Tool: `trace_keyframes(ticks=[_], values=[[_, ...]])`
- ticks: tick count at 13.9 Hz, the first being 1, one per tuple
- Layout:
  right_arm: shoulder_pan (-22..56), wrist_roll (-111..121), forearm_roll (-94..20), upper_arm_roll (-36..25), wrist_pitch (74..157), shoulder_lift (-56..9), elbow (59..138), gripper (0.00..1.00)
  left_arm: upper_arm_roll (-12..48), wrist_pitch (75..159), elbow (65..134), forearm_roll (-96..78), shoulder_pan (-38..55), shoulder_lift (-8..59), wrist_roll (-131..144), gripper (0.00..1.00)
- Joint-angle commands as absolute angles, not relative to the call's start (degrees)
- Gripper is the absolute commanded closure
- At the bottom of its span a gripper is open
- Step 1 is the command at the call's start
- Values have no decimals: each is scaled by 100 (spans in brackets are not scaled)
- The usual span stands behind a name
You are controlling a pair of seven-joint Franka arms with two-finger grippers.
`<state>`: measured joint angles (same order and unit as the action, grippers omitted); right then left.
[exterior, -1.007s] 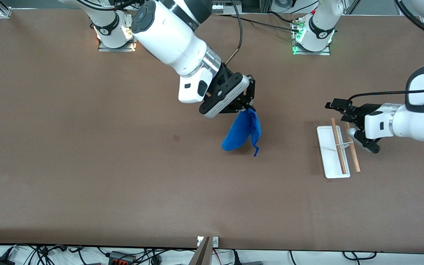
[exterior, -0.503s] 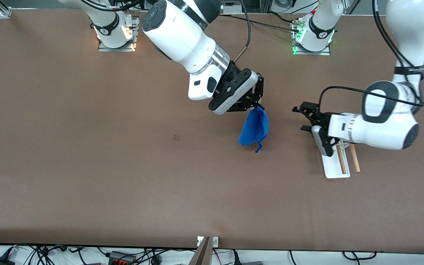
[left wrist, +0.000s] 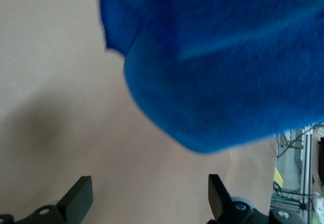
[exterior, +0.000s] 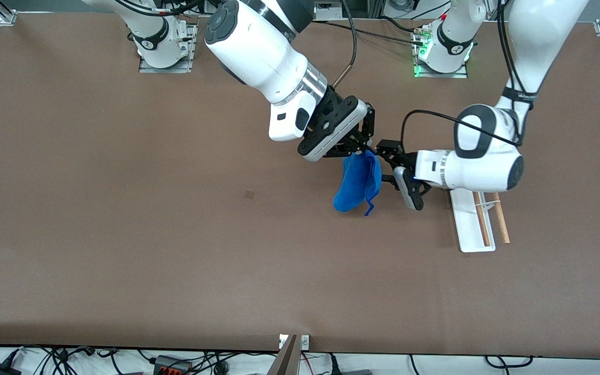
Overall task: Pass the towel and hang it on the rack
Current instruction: 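Grasp the hanging towel with the left gripper beside the right gripper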
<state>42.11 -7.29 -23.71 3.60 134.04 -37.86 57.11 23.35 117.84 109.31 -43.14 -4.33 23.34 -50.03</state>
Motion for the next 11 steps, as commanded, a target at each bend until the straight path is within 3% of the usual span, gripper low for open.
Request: trace_keyframes(ticks=[1, 3, 11], values=[[4263, -791, -2347, 308, 13456, -3788, 5678, 100, 2696, 12460, 11223, -4535, -484, 2074, -5368, 0], [4263, -782, -2347, 308, 13456, -3788, 5686, 100, 3136, 12883, 11328, -4684, -553, 2066, -5589, 0], [4263, -747, -2347, 299, 13456, -3788, 5739, 100, 3322, 12973, 11303, -5036, -554, 1969, -6196, 0]])
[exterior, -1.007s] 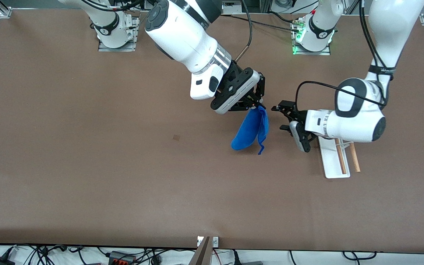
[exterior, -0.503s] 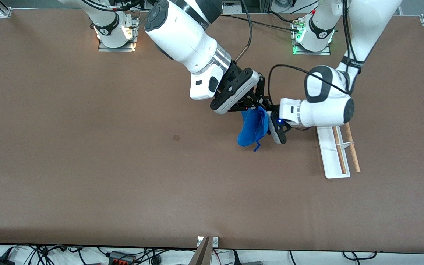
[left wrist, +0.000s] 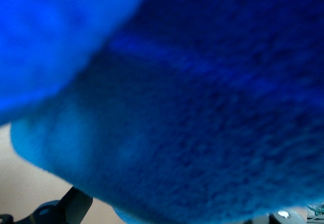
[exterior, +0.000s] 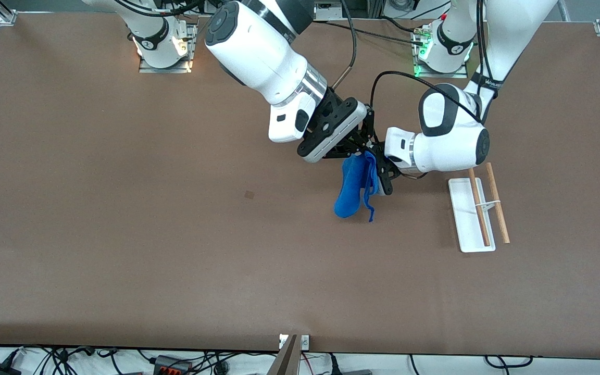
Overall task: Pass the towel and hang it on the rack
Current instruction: 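Grasp the hanging towel with the left gripper beside the right gripper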
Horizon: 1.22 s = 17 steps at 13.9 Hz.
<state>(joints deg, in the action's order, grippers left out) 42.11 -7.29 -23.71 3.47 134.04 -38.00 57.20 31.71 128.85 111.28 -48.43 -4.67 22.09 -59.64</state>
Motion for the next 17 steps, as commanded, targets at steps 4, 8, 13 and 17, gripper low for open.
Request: trace_keyframes(ticks=[4, 8, 13, 17], values=[[4263, -738, -2347, 299, 13456, -3788, 5739, 100, 3322, 13104, 10953, -5036, -554, 2284, -6469, 41], [4263, -721, -2347, 299, 13465, -3823, 5748, 100, 3322, 13157, 10644, -5080, -545, 2628, -6469, 70], [4263, -677, -2347, 299, 13553, -3841, 5748, 100, 3279, 13113, 10617, -5028, -554, 2593, -6276, 99], [4263, -677, -2347, 299, 13553, -3841, 5748, 100, 3068, 12570, 10600, -4186, -667, 2462, -5960, 99]])
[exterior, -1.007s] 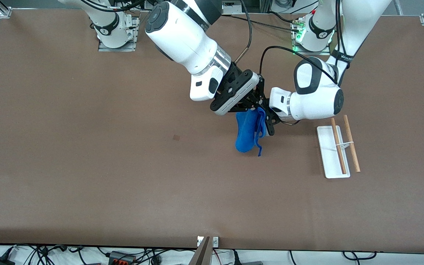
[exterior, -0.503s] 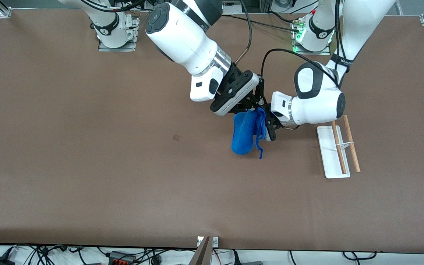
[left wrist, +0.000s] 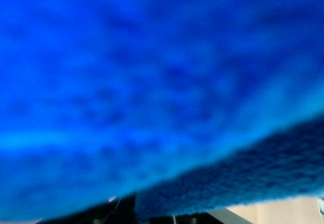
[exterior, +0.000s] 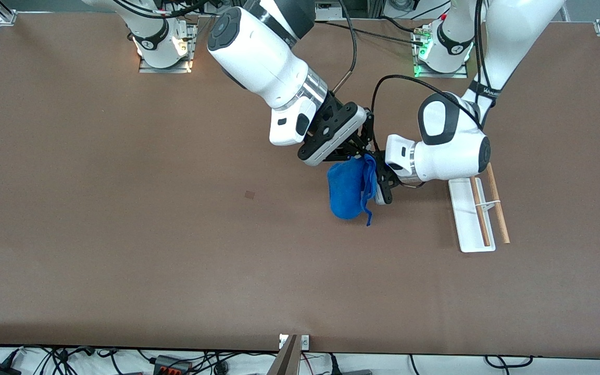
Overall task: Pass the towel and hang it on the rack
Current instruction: 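Grasp the hanging towel with the left gripper beside the right gripper, then release the towel from the right gripper and carry it toward the rack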
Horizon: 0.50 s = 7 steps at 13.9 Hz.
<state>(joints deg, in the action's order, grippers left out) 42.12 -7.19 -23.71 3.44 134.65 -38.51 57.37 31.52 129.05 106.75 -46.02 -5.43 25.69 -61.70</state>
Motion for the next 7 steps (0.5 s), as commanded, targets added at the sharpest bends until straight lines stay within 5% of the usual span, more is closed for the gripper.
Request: trace_keyframes(ticks=[1, 5, 6, 7], values=[[4263, -668, -2347, 299, 13553, -3841, 5748, 100, 3059, 12360, 10565, -3888, -781, 2409, -5768, 99], [4254, -624, -2338, 299, 13553, -3850, 5792, 100, 3059, 11393, 10222, -3122, -1352, 2391, -5257, 99], [4271, -685, -2312, 299, 13553, -3850, 5792, 65, 3067, 11191, 10091, -2929, -1519, 2391, -5151, 99], [4263, -703, -2138, 290, 13544, -3850, 5801, 1, 3067, 10971, 10046, -2744, -1625, 2391, -5072, 99]])
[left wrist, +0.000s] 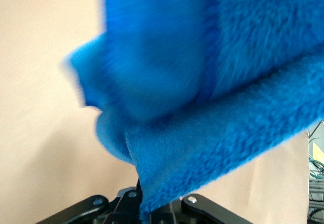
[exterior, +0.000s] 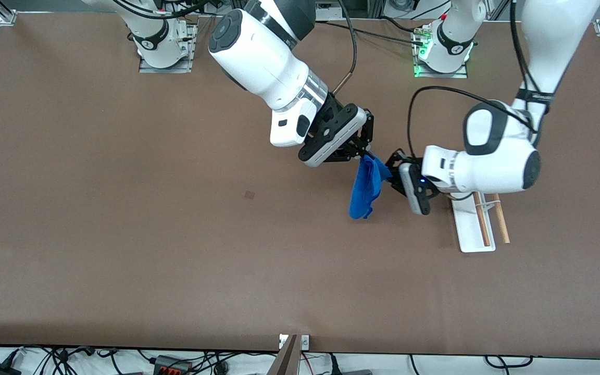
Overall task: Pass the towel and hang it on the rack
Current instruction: 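Release the towel from the right gripper and carry it toward the rack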
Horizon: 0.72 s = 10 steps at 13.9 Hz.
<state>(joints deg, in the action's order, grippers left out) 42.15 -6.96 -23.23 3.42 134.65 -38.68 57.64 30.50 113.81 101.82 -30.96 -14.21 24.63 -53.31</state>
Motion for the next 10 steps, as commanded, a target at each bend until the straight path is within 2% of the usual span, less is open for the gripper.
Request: trace_keyframes(ticks=[1, 6, 10], values=[[4245, -712, -1901, 290, 13527, -3850, 5801, 0, 3067, 10899, 10037, -2620, -1696, 2373, -4984, 99], [4044, -703, -1837, 238, 13203, -3780, 6063, 0, 3050, 10575, 9863, -1988, -1854, 2241, -4458, 99], [3920, -703, -1399, -587, 11404, -3534, 6056, 0, 3050, 10153, 9633, -1346, -2082, 2250, -3176, 99]])
